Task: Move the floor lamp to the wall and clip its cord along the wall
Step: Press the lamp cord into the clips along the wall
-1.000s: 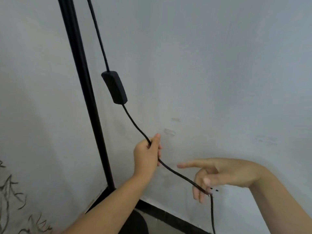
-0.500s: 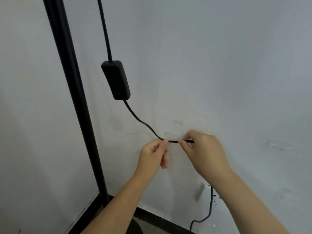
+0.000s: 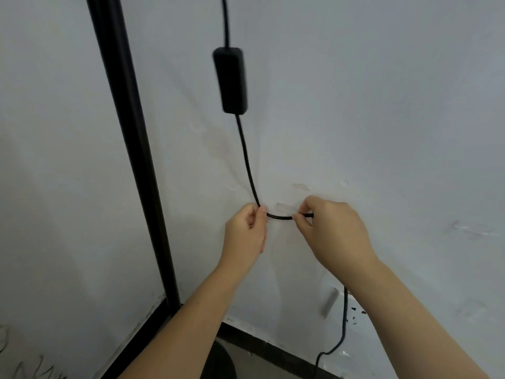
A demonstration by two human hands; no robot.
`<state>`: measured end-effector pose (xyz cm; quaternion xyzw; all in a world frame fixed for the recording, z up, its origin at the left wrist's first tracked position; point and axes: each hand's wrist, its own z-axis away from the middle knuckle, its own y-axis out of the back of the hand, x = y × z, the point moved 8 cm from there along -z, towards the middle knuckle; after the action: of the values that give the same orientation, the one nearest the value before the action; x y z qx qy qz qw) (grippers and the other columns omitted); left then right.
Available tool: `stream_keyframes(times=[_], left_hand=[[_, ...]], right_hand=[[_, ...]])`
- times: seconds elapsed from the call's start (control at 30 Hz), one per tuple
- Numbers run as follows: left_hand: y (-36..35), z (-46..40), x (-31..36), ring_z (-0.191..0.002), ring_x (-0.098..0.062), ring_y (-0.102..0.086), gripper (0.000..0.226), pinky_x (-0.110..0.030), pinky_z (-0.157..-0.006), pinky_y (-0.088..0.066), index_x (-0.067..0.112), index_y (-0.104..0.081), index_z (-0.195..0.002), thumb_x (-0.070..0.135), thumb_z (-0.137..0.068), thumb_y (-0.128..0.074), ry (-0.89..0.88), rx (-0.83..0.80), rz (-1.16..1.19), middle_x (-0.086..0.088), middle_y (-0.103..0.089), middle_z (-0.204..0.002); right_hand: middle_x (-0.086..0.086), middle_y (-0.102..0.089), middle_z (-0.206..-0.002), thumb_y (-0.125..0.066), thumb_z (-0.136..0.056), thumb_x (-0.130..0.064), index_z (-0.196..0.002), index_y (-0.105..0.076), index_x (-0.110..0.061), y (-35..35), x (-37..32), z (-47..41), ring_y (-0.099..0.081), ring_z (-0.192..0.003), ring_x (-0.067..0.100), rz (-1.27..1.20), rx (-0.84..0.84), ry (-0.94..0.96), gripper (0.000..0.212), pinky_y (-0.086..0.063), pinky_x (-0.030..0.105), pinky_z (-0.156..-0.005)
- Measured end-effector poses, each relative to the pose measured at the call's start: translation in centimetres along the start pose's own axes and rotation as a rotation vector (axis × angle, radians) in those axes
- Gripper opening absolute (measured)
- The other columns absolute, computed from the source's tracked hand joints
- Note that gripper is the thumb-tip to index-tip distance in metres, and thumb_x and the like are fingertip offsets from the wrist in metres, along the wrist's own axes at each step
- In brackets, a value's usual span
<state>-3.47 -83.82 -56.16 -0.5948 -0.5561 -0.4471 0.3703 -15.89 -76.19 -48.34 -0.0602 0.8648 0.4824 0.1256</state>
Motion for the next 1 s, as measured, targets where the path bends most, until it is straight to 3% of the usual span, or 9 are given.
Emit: stream_keyframes(times=[0.17, 0.33, 0.5, 0.77, 1.0], left_hand=[[-0.6, -0.3, -0.6, -0.032, -0.011, -0.046, 0.035, -0.017, -0.038, -0.036, -0.006, -0.05, -0.068, 0.019, -0.093, -0.05, 0.081, -0.039, -0.002, 0.002, -0.056, -0.043], [-0.8, -0.4, -0.3, -0.03, -0.009, -0.047, 0.031, -0.018, -0.034, -0.036, 0.009, -0.058, -0.066, 0.018, -0.095, -0.05, 0.156, -0.044, 0.151, 0.004, -0.057, -0.041], [-1.0, -0.2, 0.1, -0.03, -0.008, -0.048, 0.029, -0.017, -0.034, -0.036, 0.007, -0.06, -0.069, 0.02, -0.094, -0.053, 0.229, -0.069, 0.237, 0.004, -0.059, -0.039], [-2.0, 0.4, 0.1, -0.031, -0.008, -0.05, 0.029, -0.015, -0.035, -0.038, 0.011, -0.064, -0.069, 0.023, -0.093, -0.054, 0.314, -0.129, 0.284, 0.005, -0.059, -0.041], [-3.4, 1.1, 0.3, -0.044, -0.007, -0.059, 0.026, -0.017, -0.044, -0.05, 0.004, -0.066, -0.087, 0.017, -0.097, -0.046, 0.437, -0.372, 0.57, 0.002, -0.068, -0.055]], right_hand=[[0.004, -0.066, -0.075, -0.054, -0.091, -0.027, -0.087, -0.062, -0.011, 0.3, -0.5, 0.6, -0.061, -0.074, 0.028, -0.046, 0.055, 0.013, 0.019, -0.048, 0.036, -0.062], [-0.006, -0.05, -0.064, -0.056, -0.09, -0.026, -0.084, -0.063, -0.012, 0.9, -0.3, 0.1, -0.052, -0.064, 0.021, -0.068, 0.108, -0.006, 0.017, -0.039, 0.03, -0.057], [0.002, -0.07, -0.079, -0.058, -0.089, -0.026, -0.084, -0.065, -0.012, 1.5, 0.9, 0.1, -0.063, -0.078, 0.024, -0.12, 0.145, -0.057, 0.016, -0.048, 0.034, -0.066], [0.002, -0.071, -0.081, -0.059, -0.089, -0.023, -0.083, -0.065, -0.012, 2.3, 2.3, 0.4, -0.064, -0.08, 0.024, -0.137, 0.182, -0.079, 0.013, -0.052, 0.037, -0.068], [0.001, -0.067, -0.072, -0.058, -0.088, -0.024, -0.078, -0.06, -0.01, 2.9, 3.7, 1.1, -0.063, -0.073, 0.025, -0.123, 0.221, -0.137, 0.017, -0.05, 0.036, -0.063]])
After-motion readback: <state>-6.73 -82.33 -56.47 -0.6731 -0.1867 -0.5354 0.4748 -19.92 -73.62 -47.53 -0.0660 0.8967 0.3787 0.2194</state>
